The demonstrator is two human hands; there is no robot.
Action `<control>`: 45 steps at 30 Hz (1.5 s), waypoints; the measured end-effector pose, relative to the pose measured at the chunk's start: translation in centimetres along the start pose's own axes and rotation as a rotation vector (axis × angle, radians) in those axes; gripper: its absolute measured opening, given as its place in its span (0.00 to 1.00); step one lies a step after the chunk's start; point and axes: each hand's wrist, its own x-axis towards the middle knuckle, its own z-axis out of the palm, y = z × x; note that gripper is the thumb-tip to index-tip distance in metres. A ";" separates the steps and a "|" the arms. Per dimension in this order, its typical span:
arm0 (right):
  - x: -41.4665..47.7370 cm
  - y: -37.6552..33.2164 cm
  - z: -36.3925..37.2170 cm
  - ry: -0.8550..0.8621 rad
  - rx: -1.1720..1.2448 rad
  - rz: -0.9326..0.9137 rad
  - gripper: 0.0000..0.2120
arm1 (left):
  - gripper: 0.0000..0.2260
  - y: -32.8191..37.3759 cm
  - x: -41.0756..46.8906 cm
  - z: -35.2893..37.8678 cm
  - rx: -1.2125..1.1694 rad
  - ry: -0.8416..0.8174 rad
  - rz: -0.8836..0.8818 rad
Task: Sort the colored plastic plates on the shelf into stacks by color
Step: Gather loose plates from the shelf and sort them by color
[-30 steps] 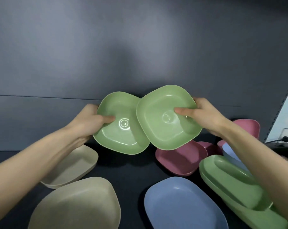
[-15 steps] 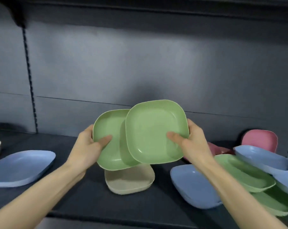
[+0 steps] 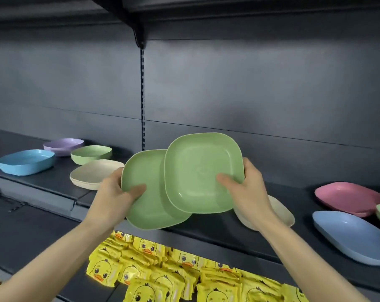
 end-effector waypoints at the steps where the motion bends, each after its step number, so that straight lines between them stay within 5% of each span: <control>1: 0.3 -0.2 1.8 -0.005 -0.003 -0.005 0.10 | 0.13 -0.5 0.6 -1.6 -0.002 0.009 -0.002; 9: 3.0 -1.4 16.1 0.010 -0.032 -0.012 0.12 | 0.13 -4.8 8.1 -13.9 -0.024 0.005 -0.043; 15: 5.0 -1.3 20.8 0.117 -0.038 0.045 0.10 | 0.15 -6.9 14.4 -16.5 -0.059 -0.073 -0.048; 26: 11.8 1.5 22.0 0.252 -0.216 0.073 0.16 | 0.14 -9.2 25.4 -12.7 0.019 -0.263 0.004; 34: 18.4 5.5 21.0 0.158 -0.344 0.095 0.38 | 0.15 -11.9 33.7 -7.3 0.260 -0.313 0.054; 45: 22.5 11.5 20.1 0.154 -0.394 0.216 0.31 | 0.21 -15.6 38.5 -2.2 0.550 -0.596 0.083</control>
